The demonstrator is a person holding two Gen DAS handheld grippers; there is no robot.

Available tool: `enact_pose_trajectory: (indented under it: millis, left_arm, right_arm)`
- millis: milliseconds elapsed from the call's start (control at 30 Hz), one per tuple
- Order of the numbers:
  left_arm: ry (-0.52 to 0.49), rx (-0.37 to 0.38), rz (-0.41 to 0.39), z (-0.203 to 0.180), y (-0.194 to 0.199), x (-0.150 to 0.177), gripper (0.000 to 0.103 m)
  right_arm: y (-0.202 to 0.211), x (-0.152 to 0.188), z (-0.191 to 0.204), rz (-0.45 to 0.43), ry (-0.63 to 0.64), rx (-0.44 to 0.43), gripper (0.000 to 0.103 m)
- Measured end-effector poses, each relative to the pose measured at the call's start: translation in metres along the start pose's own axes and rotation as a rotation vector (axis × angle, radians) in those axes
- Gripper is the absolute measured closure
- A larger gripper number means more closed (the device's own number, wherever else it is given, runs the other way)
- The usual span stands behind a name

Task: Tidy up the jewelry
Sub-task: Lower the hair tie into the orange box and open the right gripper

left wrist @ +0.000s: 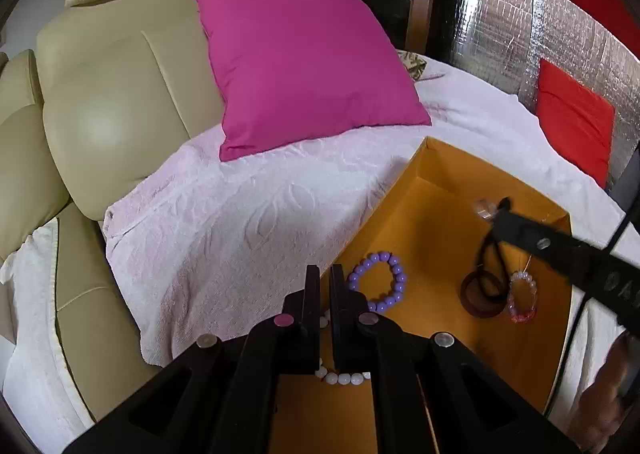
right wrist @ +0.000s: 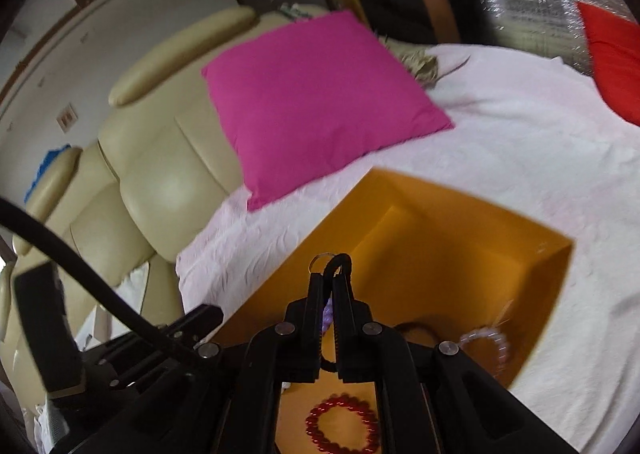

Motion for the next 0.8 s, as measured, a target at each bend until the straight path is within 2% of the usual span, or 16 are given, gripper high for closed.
enact_pose_trajectory:
  millis: [333,433,533,600,633,667,700,733,800]
  left_arm:
    - [0.012,0.009,0.074,-0.001,-0.014,0.009,0.098]
    - [0.021,-0.016,0.072,0.002,-0.014,0.01,0.098]
    - [0.018,-0.031,0.073,0.002,-0.015,0.01,0.098]
    - [0.007,-0.045,0.07,0.001,-0.014,0.01,0.093]
    - [0.003,-0.053,0.065,0.0,-0.013,0.01,0.08]
    - [0.005,-0.061,0.058,0.001,-0.012,0.009,0.062]
    - [0.014,-0.071,0.041,0.002,-0.008,0.008,0.056]
    - [0.019,-0.081,0.026,0.003,-0.005,0.006,0.049]
    - [0.018,-0.125,-0.017,0.006,0.004,0.003,0.046]
  right_arm:
    - [-0.045,0.026,-0.005,0.174,0.006,0.072,0.096]
    - [-0.047,0.028,-0.008,0.193,-0.021,0.037,0.096]
    - [-0.04,0.026,-0.011,0.176,-0.03,0.027,0.093]
    - [-0.039,0.026,-0.01,0.18,-0.035,0.013,0.087]
    - [-0.039,0.026,-0.011,0.185,-0.041,0.008,0.087]
    - [-0.037,0.026,-0.013,0.18,-0.046,0.012,0.087]
    - [-0.034,0.025,-0.014,0.169,-0.048,0.017,0.087]
    - [-0.032,0.024,-0.015,0.162,-0.049,0.016,0.087]
    - [-0.021,0.02,-0.017,0.134,-0.066,0.003,0.087]
Point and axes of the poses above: each gripper's, at about its wrist camera, not at the fingertips, and y roughly against the way its jaws point, z to its left, x to its underside, the point moved 10 cm from there along -y, roughly the way its jaws point, and after that the axes turned 13 degrees about z, right-handed, at the moved point
